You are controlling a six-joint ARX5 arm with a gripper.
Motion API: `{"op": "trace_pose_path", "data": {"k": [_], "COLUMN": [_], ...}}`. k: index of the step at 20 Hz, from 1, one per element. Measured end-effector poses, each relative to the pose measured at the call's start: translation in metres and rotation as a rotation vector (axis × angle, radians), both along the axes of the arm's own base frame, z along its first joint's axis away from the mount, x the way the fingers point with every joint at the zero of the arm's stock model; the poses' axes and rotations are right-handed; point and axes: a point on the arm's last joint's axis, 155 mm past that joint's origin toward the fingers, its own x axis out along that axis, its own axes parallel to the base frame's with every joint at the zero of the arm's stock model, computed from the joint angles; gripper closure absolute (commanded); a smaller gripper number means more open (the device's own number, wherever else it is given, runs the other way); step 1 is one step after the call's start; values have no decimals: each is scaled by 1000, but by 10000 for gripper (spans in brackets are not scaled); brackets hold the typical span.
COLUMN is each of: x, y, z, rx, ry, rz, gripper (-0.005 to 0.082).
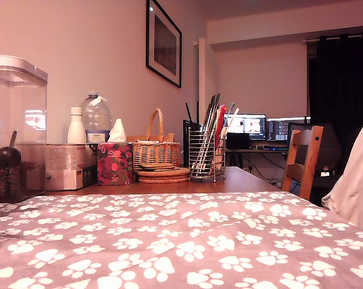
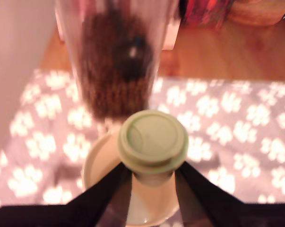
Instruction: Pick up the coffee capsules on the table and drop them inside the coffee cup
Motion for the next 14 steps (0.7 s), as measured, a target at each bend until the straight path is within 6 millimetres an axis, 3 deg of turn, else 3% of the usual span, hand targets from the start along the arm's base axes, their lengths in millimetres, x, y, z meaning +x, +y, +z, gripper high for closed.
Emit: {"op": "trace_pose_path", "data": {"k": [3, 11, 14], "x": [4, 1, -4], "y": [1, 0, -1], "z": [-12, -15, -20], "rx": [-19, -27, -34], "ry": [82, 114, 143], "rz": [0, 0, 0], "gripper": [713, 706, 592]}}
